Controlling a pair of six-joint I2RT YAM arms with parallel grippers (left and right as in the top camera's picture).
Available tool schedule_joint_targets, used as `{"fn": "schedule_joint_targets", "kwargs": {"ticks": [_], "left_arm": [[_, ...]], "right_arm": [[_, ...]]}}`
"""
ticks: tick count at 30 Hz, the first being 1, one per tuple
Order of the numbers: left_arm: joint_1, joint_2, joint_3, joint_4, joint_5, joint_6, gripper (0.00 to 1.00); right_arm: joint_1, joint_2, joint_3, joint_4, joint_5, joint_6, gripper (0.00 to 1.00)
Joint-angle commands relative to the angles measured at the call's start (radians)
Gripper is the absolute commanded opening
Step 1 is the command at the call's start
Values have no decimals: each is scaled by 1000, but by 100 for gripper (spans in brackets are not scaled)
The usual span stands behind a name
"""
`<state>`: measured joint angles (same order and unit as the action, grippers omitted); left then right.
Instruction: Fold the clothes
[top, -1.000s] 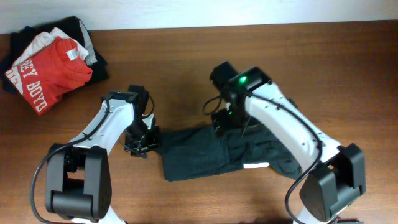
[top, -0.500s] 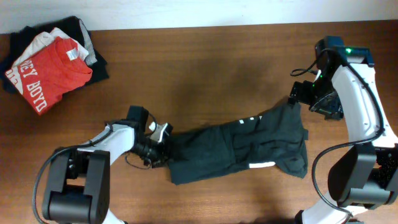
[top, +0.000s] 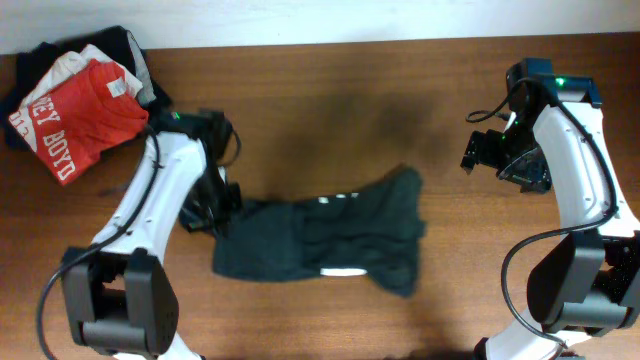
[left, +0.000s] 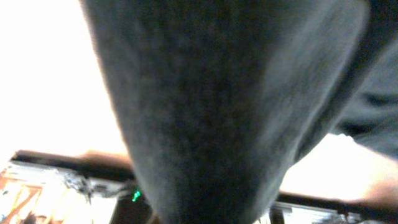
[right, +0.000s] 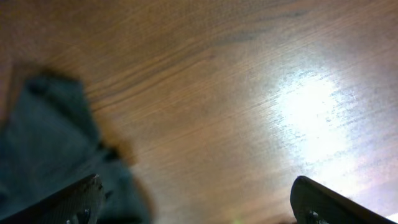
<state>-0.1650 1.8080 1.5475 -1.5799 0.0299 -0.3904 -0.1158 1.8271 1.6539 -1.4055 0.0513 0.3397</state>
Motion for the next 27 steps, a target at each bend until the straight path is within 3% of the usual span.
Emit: {"fn": "schedule_joint_targets", "kwargs": {"ticks": [1,6,11,14,16,19,27], "left_arm": [[-12,-19,199,-109,-92,-7,0],[-121,-29,237,-108,-44,-5,1],[-325,-2,237,-40,-45,-21,1],[-376,53,237,-56,-107,-26,1],[-360,77,237,-105,-198,-69,1],[-271,77,238,-109,-212,-64,1],[-57,77,238,-109,-334,25,1]], "right_arm": [[-3,-14,12,-1,2,10,99],[-3,-14,12,-1,2,10,99],[-3,-14,12,-1,2,10,99],[-3,-14,12,-1,2,10,99],[-3,-14,12,-1,2,10,99],[-3,-14,12,-1,2,10,99],[-3,-14,12,-1,2,10,99]]}}
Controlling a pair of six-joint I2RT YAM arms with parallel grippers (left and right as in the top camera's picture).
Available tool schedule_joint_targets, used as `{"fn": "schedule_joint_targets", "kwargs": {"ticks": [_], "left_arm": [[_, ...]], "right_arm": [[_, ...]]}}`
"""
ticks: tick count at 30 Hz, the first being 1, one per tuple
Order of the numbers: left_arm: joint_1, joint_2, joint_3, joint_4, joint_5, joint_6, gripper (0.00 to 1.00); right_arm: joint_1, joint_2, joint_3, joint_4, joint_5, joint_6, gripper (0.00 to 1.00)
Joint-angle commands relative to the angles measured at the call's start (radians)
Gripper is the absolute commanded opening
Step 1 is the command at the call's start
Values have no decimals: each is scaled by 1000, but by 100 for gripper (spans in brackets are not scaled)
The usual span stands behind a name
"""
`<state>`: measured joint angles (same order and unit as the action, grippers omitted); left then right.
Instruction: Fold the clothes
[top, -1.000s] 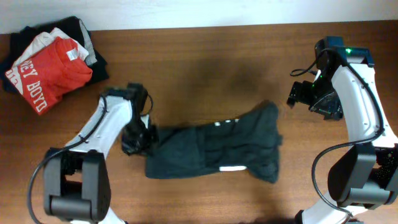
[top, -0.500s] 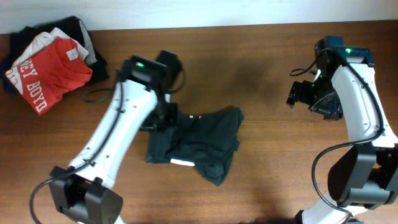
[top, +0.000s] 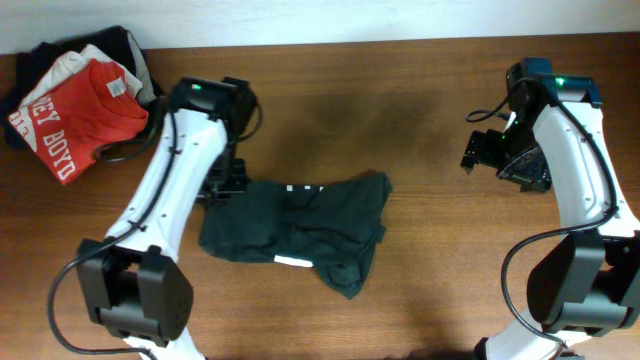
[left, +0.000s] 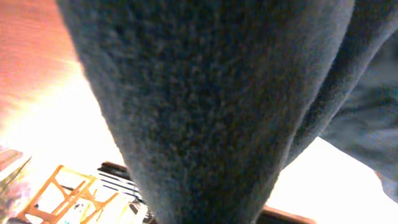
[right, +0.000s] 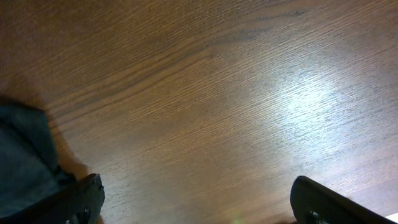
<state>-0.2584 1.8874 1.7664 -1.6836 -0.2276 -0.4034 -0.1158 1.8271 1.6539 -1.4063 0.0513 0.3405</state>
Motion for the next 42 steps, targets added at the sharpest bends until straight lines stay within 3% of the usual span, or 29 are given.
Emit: {"fn": "schedule_joint_targets", "kwargs": {"ticks": [1,3,6,12,14,16,18,19,20,22,28,30,31,34,37,39,42], "left_arm": [[46,-3,19,-5,-77,39,1],[48,-3,19,-5,-70,38,1],[-2,-3,16,-5,60,37,1],[-195,6,-29,51,122,-26,5],[-260,18,-41,108,192,-26,12],[-349,38,-73,195,242,-26,31],[-405,64,-85,249,268,-27,31],[-444,87,-85,286,294,-27,18],[-467,103,-85,309,322,-27,18],[-522,142,-85,341,356,-27,27],[-525,149,-55,274,306,-26,27],[-484,149,-42,254,256,-31,35],[-454,149,-42,267,245,-56,45],[-406,149,-45,332,235,-109,50],[-422,160,-45,380,231,-176,63],[-441,164,-53,415,231,-188,79],[-475,169,-67,441,185,-233,91]], "right_arm": [[-3,-14,12,0,2,9,99],[-3,-14,12,0,2,9,99],[-3,-14,12,0,2,9,99],[-3,-14,12,0,2,9,99],[-3,-14,12,0,2,9,99],[-3,-14,12,0,2,9,99],[-3,-14,12,0,2,9,99],[-3,-14,12,0,2,9,99],[-3,-14,12,0,2,9,99],[-3,-14,12,0,2,9,99],[-3,-14,12,0,2,9,99],[-3,-14,12,0,2,9,99],[-3,-14,12,0,2,9,99],[-3,-14,12,0,2,9,99],[-3,-14,12,0,2,9,99],[-3,-14,12,0,2,9,99],[-3,-14,12,0,2,9,99]]}}
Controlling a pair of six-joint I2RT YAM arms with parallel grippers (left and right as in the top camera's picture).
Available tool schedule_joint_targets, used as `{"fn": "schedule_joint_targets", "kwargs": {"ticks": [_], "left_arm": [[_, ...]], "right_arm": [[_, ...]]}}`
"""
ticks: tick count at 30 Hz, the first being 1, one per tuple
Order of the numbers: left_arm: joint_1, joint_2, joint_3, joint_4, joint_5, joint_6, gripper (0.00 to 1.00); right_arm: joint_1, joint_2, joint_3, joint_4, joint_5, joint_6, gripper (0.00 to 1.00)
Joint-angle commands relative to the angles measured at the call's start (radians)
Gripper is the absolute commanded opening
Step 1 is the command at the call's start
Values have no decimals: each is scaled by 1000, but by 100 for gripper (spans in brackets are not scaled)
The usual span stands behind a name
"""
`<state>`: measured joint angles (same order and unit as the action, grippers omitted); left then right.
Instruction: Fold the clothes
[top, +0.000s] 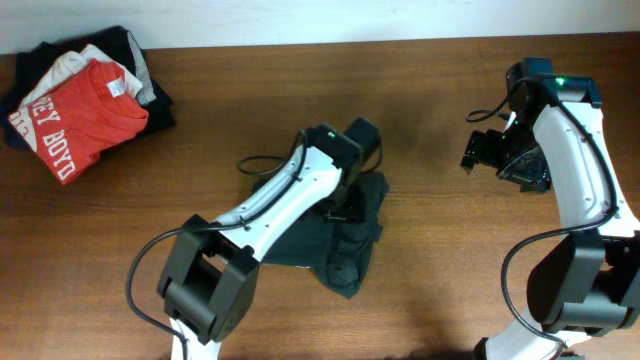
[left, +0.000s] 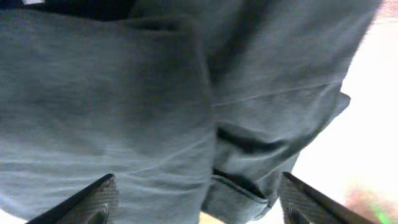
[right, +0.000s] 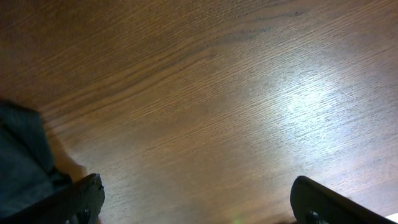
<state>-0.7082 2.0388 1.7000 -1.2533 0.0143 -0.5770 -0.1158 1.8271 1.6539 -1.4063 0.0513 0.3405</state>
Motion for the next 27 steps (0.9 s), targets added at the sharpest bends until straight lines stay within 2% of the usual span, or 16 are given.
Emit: {"fn": "schedule_joint_targets", "kwargs": {"ticks": [1,7,8,10,11,12,13,17,18,19,22,24,25,27], "left_arm": [[-34,22,-1,12,-88,-84,91],[-45,122,-1,25,-171,-158,89],[-45,138,-1,28,-174,-164,81],[-44,151,0,31,-180,-164,57],[-44,149,6,29,-180,-164,35],[-44,149,24,8,-180,-164,18],[-44,149,45,-16,-180,-164,13],[-47,143,153,-149,-185,-163,12],[-49,143,167,-167,-184,-163,3],[-51,143,188,-201,-184,-163,0],[-52,143,222,-277,-156,-156,0],[-54,143,237,-319,-86,-81,0],[-59,143,235,-323,-25,-57,0],[-90,143,232,-278,-8,-58,0]], "right_arm": [[-3,-14,12,0,2,9,99],[-3,-14,12,0,2,9,99],[-3,-14,12,0,2,9,99],[-3,-14,12,0,2,9,99],[-3,-14,12,0,2,9,99],[-3,-14,12,0,2,9,99],[-3,-14,12,0,2,9,99],[-3,-14,12,0,2,9,99],[-3,-14,12,0,2,9,99],[-3,-14,12,0,2,9,99],[-3,-14,12,0,2,9,99],[-3,-14,12,0,2,9,99],[-3,-14,12,0,2,9,99],[-3,-14,12,0,2,9,99]]}}
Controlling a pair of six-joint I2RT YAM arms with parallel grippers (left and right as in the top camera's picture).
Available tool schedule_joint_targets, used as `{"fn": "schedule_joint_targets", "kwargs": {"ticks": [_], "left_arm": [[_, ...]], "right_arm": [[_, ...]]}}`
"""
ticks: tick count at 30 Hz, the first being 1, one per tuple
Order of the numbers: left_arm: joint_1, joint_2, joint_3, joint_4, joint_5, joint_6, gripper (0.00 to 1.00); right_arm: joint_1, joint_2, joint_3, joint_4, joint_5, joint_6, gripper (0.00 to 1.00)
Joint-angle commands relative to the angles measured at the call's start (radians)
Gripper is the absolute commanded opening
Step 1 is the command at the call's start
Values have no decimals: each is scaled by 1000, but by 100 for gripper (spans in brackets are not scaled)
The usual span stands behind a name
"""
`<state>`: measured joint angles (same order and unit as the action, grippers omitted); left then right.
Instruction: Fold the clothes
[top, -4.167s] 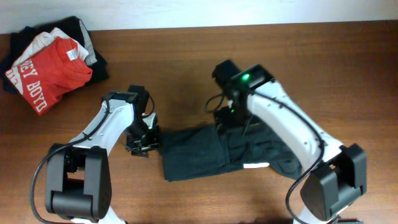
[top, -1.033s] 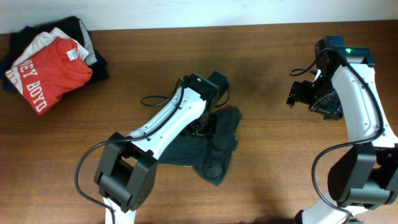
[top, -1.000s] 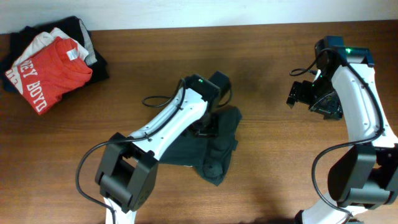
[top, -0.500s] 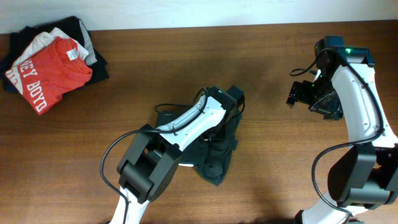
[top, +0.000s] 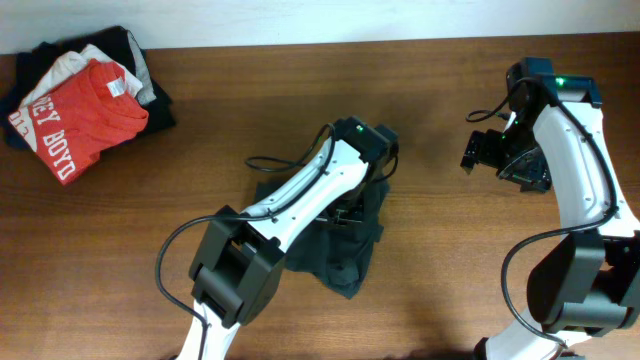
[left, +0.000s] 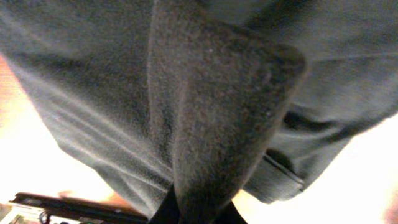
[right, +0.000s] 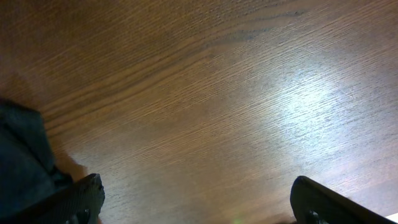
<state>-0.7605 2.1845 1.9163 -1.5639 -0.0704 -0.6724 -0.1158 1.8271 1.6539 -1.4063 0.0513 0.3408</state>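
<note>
A dark green garment (top: 340, 255) lies bunched on the wooden table, a little right of centre. My left gripper (top: 348, 212) reaches down onto its upper right part. In the left wrist view a thick fold of the garment (left: 211, 112) runs down into the gripper (left: 198, 214), which is shut on it; the fingers are hidden by cloth. My right gripper (top: 478, 150) hangs open over bare wood at the right, apart from the garment. In the right wrist view its fingers (right: 81, 196) stand wide, and a garment edge (right: 22, 162) shows at the far left.
A pile of folded clothes with a red printed shirt (top: 80, 110) on top sits at the table's back left corner. The wooden table (top: 450, 280) runs to a pale wall along the back edge.
My left gripper was open over the garment's right side. It is now shut on a raised fold of it and sits slightly further right. The right arm has not moved.
My left gripper first held the garment's left end, with the cloth stretched out to the right. Then it held that end further back and the cloth lay shorter. Later it was open over the bunched garment's right side, and now it is shut on a fold there.
</note>
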Motion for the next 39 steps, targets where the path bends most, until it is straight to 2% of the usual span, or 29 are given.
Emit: {"fn": "schedule_joint_targets", "kwargs": {"ticks": [1,5,7,8,10,11,12,16,18,19,21,22,24,29,34,36,38,39], "left_arm": [[-49,-2,16,47,79,38,0],[-134,6,15,153,101,38,1],[-164,21,15,177,101,37,19],[-169,24,15,177,102,37,32],[-177,26,15,187,108,37,43],[-178,26,15,196,117,38,57],[-177,26,15,203,135,38,67],[-156,24,90,121,160,82,71],[-122,16,153,51,132,87,70],[-101,12,171,28,105,101,64],[-70,11,173,35,101,151,28],[-55,11,158,57,102,151,1],[-50,11,137,100,119,151,0],[-98,13,-48,376,257,146,0],[-110,14,-206,586,257,136,0],[-107,9,-189,587,262,136,1],[-107,-5,-126,512,261,139,0],[-107,-30,-56,427,258,151,1]], "right_arm": [[-3,-14,12,0,2,9,99],[-3,-14,12,0,2,8,99],[-3,-14,12,0,2,8,99],[-3,-14,12,0,2,8,99],[-3,-14,12,0,2,8,99],[-3,-14,12,0,2,8,99],[-3,-14,12,0,2,8,99],[-3,-14,12,0,2,8,99],[-3,-14,12,0,2,9,99],[-3,-14,12,0,2,8,99],[-3,-14,12,0,2,9,99],[-3,-14,12,0,2,8,99],[-3,-14,12,0,2,8,99],[-3,-14,12,0,2,8,99],[-3,-14,12,0,2,8,99],[-3,-14,12,0,2,9,99],[-3,-14,12,0,2,8,99],[-3,-14,12,0,2,8,99]]}}
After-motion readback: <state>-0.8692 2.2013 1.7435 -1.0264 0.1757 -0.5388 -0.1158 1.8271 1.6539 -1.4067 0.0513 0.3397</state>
